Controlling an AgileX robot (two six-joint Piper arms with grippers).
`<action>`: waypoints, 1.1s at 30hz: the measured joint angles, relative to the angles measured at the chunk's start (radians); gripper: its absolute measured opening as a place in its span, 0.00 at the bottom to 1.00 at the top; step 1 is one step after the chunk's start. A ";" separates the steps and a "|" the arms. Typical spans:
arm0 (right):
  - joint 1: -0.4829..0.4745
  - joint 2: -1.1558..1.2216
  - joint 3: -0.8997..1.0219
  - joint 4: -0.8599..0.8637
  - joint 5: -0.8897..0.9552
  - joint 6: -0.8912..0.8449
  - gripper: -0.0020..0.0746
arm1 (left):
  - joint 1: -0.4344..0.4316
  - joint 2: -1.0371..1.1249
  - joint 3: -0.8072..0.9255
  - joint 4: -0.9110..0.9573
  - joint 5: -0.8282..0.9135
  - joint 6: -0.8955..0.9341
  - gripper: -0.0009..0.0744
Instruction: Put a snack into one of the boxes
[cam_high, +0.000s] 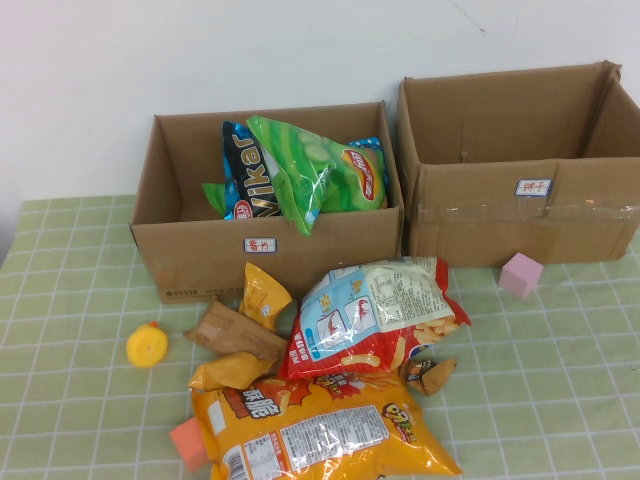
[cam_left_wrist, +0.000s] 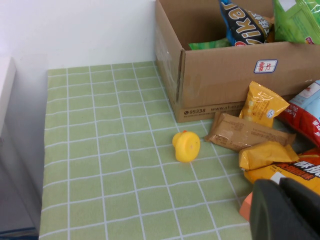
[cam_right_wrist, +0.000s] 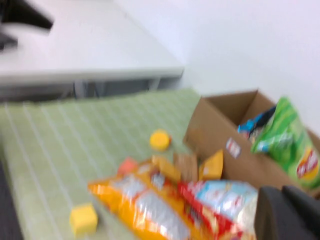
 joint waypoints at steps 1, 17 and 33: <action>0.000 -0.017 0.020 -0.021 0.015 0.000 0.03 | 0.000 0.000 0.000 0.000 0.000 0.000 0.01; 0.000 -0.274 0.444 -0.302 -0.499 0.217 0.02 | 0.000 0.000 0.002 0.000 0.000 0.000 0.01; -0.209 -0.330 0.789 -0.646 -0.669 0.868 0.02 | 0.000 0.000 0.002 0.000 -0.002 0.000 0.01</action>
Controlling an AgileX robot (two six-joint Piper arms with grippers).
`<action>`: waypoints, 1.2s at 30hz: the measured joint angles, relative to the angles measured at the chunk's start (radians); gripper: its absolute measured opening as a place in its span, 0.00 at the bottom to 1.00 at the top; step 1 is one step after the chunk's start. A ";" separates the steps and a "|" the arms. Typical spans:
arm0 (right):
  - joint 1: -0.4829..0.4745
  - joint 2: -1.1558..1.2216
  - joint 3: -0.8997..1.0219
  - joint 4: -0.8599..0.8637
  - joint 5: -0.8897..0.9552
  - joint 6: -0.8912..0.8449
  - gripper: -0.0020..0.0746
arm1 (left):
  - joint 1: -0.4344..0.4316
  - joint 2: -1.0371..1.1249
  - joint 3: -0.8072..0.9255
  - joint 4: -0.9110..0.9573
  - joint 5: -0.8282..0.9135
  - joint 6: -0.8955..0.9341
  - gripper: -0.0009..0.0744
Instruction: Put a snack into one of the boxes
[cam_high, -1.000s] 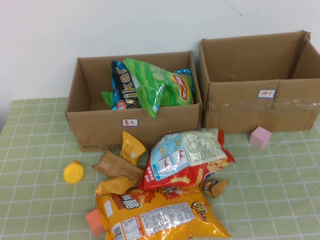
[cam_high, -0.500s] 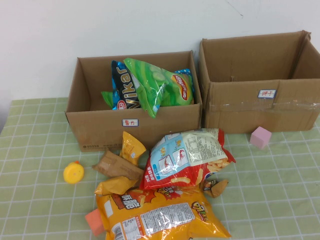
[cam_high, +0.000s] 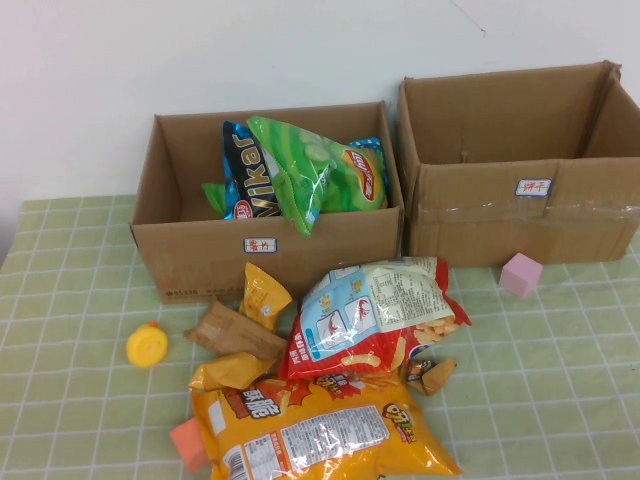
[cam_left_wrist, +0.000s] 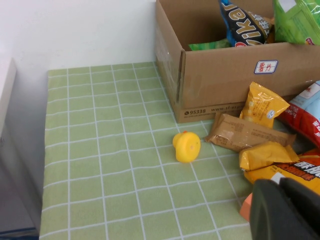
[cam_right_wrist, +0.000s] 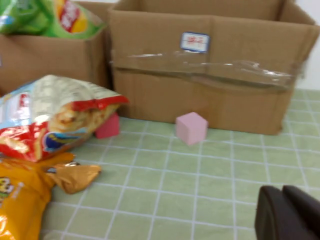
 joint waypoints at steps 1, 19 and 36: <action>-0.008 -0.015 0.000 -0.043 0.016 0.045 0.02 | 0.000 0.000 0.000 0.000 0.000 0.000 0.01; -0.164 -0.102 0.000 -0.290 0.168 0.338 0.02 | 0.000 0.000 0.000 0.000 0.000 0.000 0.01; -0.164 -0.137 -0.004 -0.219 0.234 0.208 0.02 | 0.000 0.000 0.000 0.000 0.000 -0.002 0.01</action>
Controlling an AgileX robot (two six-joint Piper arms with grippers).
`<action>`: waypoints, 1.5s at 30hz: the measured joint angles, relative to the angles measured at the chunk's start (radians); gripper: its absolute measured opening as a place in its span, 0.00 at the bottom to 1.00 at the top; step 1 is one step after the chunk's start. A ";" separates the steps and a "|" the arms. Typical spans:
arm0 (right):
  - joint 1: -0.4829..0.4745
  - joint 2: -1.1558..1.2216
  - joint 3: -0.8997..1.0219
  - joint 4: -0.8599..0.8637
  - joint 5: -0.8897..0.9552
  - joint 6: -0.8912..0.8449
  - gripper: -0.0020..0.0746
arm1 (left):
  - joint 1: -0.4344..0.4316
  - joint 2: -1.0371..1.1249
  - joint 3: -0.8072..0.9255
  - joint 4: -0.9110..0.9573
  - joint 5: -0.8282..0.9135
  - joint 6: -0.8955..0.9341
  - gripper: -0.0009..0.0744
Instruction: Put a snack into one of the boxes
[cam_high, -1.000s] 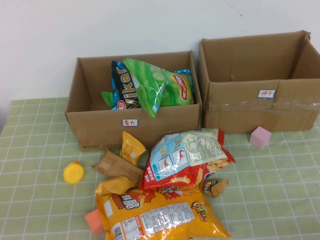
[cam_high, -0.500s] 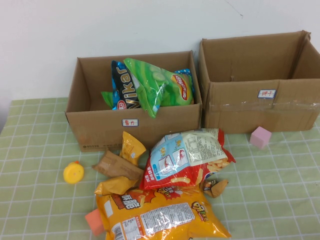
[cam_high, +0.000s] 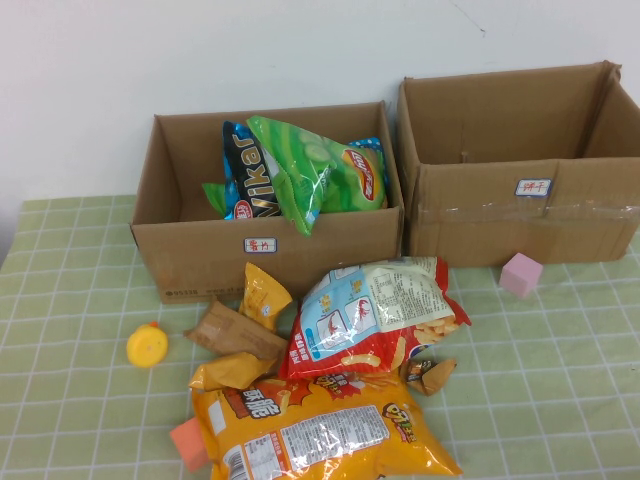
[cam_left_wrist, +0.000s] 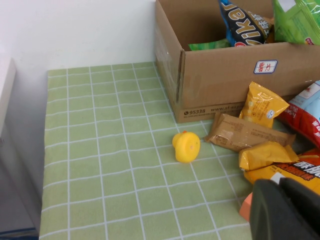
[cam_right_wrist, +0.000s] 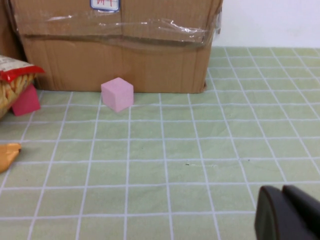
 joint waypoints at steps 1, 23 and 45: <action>0.000 0.000 -0.002 0.006 0.004 0.000 0.02 | 0.000 0.000 0.000 0.000 0.000 0.000 0.01; 0.000 0.000 -0.004 0.016 0.012 0.000 0.02 | 0.000 0.000 0.000 0.000 0.000 0.000 0.01; 0.000 0.000 -0.004 0.016 0.014 0.000 0.02 | 0.359 0.000 0.207 -0.236 -0.570 0.540 0.01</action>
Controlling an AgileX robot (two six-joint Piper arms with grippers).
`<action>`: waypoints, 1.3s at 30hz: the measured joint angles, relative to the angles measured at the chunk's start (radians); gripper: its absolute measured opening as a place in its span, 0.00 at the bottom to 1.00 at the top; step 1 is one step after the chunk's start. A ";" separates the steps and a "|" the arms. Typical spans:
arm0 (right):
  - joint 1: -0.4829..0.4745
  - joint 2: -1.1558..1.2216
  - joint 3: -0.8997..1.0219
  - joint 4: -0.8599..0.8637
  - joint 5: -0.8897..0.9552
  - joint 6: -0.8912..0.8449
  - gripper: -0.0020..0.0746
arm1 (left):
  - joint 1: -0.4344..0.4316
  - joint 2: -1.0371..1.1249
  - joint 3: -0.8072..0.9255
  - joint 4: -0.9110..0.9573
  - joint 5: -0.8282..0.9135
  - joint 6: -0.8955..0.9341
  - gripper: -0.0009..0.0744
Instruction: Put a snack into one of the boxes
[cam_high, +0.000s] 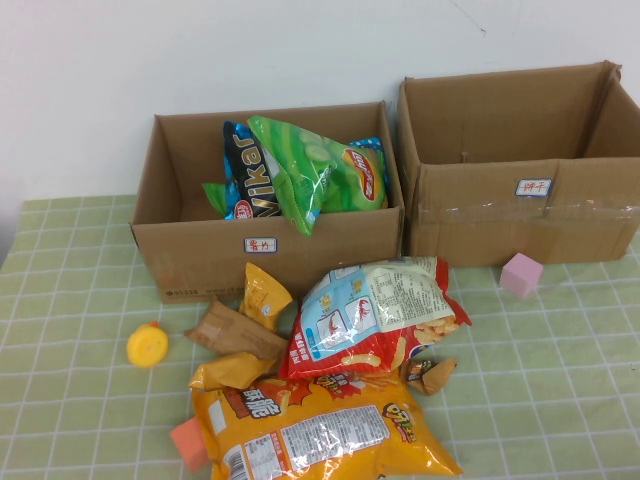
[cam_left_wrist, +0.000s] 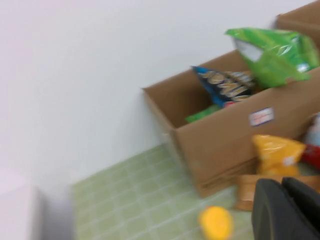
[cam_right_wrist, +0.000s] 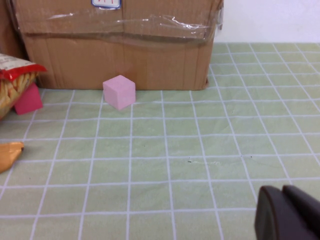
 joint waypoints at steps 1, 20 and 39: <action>0.000 0.000 0.000 0.000 0.000 0.000 0.02 | 0.037 0.000 0.020 -0.028 -0.033 0.048 0.01; 0.000 0.000 0.000 0.000 0.000 0.000 0.02 | 0.416 0.002 0.254 -0.281 -0.214 0.193 0.01; 0.000 0.000 0.000 0.000 0.000 0.000 0.02 | 0.417 0.002 0.252 -0.321 -0.100 0.164 0.01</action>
